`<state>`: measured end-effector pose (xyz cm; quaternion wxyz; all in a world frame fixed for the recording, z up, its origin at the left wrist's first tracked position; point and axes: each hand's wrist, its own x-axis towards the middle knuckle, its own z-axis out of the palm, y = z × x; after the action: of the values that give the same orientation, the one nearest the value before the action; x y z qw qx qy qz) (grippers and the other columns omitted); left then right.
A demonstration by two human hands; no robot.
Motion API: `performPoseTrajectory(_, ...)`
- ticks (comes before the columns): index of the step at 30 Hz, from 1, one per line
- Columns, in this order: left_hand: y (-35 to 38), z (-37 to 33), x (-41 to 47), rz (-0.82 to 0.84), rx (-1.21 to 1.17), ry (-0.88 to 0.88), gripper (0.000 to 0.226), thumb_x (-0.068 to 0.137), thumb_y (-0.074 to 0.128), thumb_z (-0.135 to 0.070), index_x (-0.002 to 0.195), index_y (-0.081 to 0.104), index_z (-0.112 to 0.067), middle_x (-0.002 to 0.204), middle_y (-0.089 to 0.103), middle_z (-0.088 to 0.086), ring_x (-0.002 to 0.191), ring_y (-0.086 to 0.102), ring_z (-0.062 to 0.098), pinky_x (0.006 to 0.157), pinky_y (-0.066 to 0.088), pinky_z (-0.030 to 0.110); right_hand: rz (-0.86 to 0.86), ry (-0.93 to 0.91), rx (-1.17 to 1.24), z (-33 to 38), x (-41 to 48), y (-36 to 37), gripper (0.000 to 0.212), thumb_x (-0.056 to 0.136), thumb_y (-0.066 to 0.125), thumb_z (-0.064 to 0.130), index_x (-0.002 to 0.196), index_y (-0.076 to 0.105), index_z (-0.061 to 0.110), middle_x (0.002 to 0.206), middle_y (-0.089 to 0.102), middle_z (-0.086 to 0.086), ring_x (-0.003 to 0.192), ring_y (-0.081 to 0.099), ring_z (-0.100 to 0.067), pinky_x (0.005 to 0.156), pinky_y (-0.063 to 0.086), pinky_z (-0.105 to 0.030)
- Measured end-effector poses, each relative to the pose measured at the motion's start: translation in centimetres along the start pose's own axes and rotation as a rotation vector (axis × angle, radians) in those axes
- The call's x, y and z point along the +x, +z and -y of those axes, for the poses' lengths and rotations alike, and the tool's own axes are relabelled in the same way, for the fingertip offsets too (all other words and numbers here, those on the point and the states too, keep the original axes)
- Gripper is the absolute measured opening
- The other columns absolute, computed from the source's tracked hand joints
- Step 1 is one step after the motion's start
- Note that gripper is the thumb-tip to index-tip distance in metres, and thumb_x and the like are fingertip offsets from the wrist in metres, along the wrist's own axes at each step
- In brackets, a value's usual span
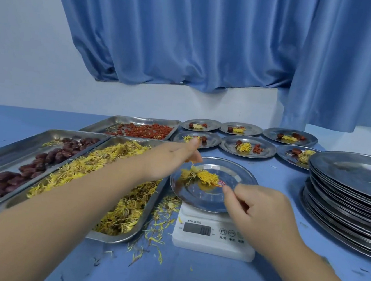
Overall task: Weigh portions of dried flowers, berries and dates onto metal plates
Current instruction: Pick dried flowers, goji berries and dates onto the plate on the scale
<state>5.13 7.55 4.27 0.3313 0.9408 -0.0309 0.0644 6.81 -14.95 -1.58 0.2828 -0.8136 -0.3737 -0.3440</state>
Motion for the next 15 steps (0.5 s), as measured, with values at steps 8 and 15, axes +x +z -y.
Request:
performPoseTrajectory(8,-3.2,2.4,-3.6,-0.13,0.015,0.066,0.015,0.096,0.055,-0.04,0.102,0.067,-0.034,0.104,0.067,-0.018,0.095,0.06,-0.004,0.085,0.047,0.025,-0.118,-0.197,0.056,6.8,2.3,2.4,0.042,0.089,0.048,0.03,0.053,0.028,0.02,0.048,0.023,0.006,0.044,0.026,-0.014,0.041,0.022,-0.027)
performPoseTrajectory(15,-11.1,10.4,-6.1,-0.371,0.091,-0.183,0.011,0.096,0.054,-0.039,0.098,0.065,-0.038,0.09,0.067,-0.014,0.076,0.062,0.011,0.062,0.046,0.024,0.035,-0.139,-0.011,10.0,3.0,6.9,0.03,0.089,0.043,0.034,0.068,0.06,0.021,0.057,0.05,0.009,0.053,0.049,-0.013,0.042,0.04,-0.029)
